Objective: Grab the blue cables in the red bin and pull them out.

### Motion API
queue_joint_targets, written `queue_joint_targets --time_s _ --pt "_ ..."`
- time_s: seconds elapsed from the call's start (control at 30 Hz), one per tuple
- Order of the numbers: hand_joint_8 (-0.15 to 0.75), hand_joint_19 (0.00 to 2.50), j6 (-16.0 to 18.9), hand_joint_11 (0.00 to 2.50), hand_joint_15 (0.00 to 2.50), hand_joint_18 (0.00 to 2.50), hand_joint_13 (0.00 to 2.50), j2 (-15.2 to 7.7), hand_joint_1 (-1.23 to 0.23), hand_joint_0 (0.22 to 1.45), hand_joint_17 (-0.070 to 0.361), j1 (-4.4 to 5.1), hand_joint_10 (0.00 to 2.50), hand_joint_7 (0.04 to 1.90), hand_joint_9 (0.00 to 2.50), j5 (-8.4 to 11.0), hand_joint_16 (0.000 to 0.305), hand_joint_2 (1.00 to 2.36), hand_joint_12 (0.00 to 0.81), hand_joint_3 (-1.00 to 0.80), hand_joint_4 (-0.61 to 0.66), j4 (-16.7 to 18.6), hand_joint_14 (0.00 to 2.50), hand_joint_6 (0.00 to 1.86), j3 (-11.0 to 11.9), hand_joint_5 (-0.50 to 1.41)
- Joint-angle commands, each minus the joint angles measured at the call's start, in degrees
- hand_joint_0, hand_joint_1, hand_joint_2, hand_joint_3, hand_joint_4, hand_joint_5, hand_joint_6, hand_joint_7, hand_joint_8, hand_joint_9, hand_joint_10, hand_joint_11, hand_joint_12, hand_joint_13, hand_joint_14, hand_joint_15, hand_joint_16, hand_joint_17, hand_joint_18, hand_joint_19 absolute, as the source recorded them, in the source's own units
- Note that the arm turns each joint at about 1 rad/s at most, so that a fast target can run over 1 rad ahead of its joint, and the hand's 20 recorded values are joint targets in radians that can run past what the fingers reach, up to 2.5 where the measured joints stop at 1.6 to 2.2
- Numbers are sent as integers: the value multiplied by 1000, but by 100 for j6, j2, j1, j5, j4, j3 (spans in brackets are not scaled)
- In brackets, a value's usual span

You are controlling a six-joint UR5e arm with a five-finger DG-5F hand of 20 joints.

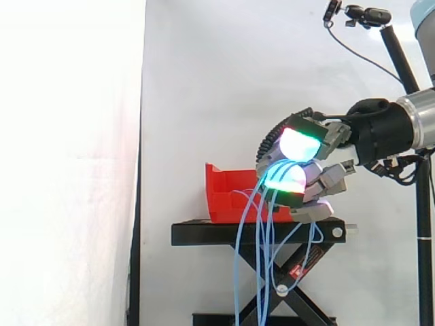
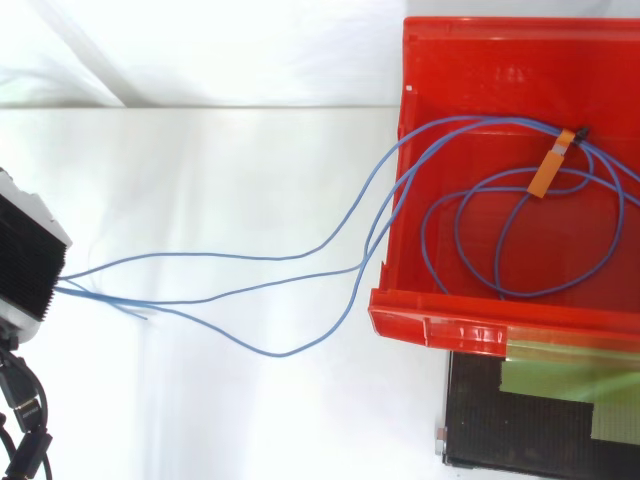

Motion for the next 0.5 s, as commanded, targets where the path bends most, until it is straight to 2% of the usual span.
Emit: queue_joint_targets --time_s 0.0,0.47 --pt "319 1202 -2 522 452 1172 1024 0 -998 837 97 5 2500 485 609 0 43 1000 367 -1000 280 0 2500 682 0 772" --pt "320 1183 -2 514 444 1152 1013 0 -1010 821 96 -30 2500 474 601 -18 43 1000 364 -1000 283 0 2500 704 0 762"
